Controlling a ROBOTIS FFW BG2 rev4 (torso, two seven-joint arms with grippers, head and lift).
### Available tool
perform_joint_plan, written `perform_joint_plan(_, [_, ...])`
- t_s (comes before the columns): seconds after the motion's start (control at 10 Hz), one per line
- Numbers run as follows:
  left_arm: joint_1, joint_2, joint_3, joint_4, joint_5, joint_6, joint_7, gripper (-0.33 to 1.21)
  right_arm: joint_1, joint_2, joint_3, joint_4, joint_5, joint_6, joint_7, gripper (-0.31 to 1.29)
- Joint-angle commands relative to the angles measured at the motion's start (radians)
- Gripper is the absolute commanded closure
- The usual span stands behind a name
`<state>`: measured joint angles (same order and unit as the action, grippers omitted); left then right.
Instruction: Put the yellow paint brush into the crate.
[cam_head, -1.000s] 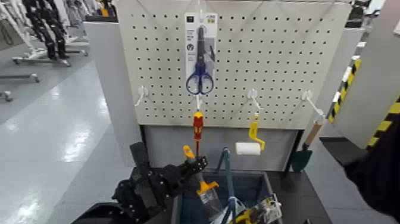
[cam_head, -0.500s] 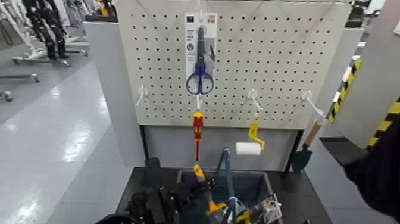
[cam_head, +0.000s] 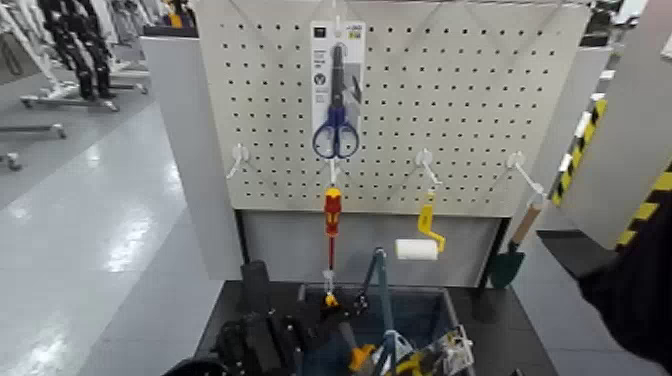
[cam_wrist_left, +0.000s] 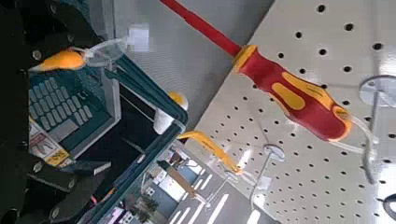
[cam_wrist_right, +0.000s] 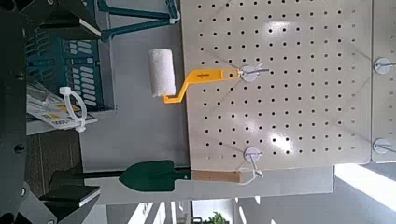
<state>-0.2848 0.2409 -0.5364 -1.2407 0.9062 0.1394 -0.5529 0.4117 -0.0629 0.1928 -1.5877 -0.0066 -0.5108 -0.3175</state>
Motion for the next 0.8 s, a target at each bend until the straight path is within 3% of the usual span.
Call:
perform_joint_plan(0.1, [0.026, 0.005, 0.023, -0.066, -0.041, -0.035, 0.053, 0.10, 0.001, 0.000, -0.001, -0.001, -0.001, 0.000, 0.000, 0.13])
perform_joint_plan(0.8, [0.142, 0.002, 0.170, -0.244, -0.466, -0.124, 0.205, 0.10, 0.004, 0.000, -0.004, -0.003, -0.001, 0.000, 0.000, 0.13])
